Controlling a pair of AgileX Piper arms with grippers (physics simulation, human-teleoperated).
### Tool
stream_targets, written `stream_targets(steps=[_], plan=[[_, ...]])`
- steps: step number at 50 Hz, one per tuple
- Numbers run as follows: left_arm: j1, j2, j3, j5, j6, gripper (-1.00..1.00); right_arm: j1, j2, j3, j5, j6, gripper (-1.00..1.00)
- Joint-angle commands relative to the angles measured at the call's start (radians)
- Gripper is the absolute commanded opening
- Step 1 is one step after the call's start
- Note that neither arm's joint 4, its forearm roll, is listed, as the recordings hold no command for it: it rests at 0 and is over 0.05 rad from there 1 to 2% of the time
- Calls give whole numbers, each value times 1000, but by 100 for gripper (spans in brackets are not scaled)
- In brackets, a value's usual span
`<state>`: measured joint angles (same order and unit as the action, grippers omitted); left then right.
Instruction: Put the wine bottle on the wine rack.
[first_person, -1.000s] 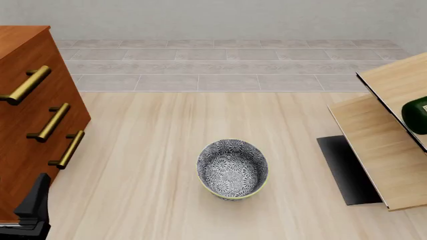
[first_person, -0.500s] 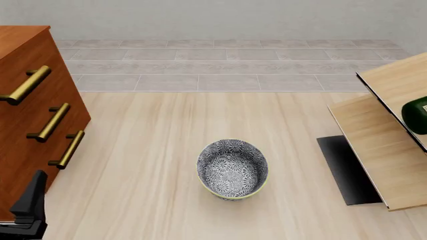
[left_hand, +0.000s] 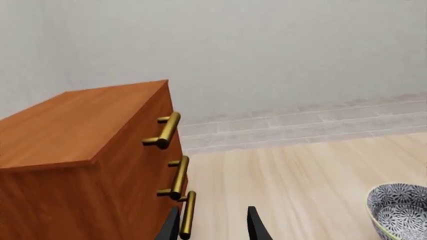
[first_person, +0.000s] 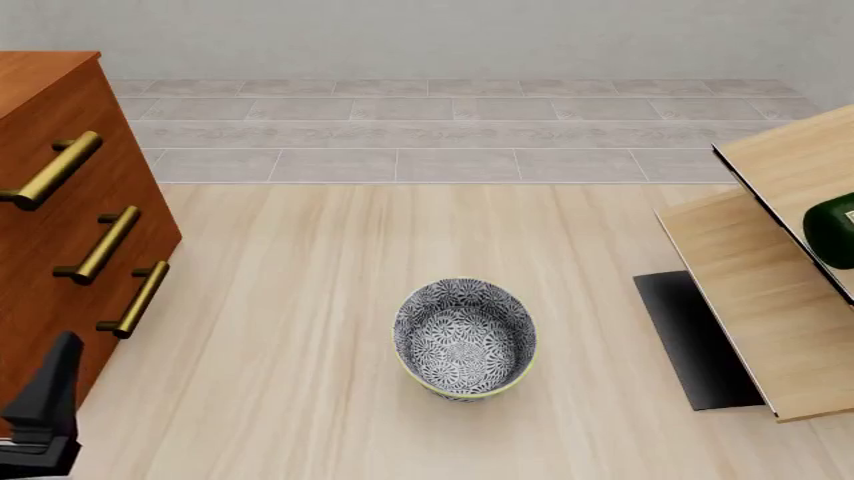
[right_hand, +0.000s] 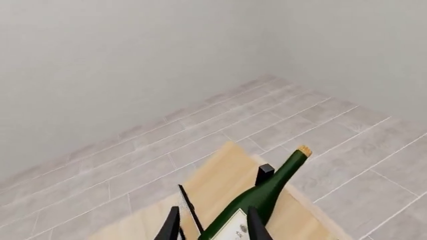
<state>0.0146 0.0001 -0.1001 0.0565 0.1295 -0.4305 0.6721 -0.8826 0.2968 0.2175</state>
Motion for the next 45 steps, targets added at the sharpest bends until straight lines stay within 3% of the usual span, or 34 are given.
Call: stream_targets(steps=[1, 17, 22, 45], plan=[[-5, 0, -28, 25, 2, 100, 53, -64, 33, 25, -35, 100], [-10, 0, -76, 66, 6, 100, 135, -146, 73, 69, -83, 100], [-15, 0, -96, 82, 10, 100, 172, -167, 95, 84, -121, 100], [-32, 0, -171, 148, 24, 100, 272, -277, 159, 138, -171, 100]])
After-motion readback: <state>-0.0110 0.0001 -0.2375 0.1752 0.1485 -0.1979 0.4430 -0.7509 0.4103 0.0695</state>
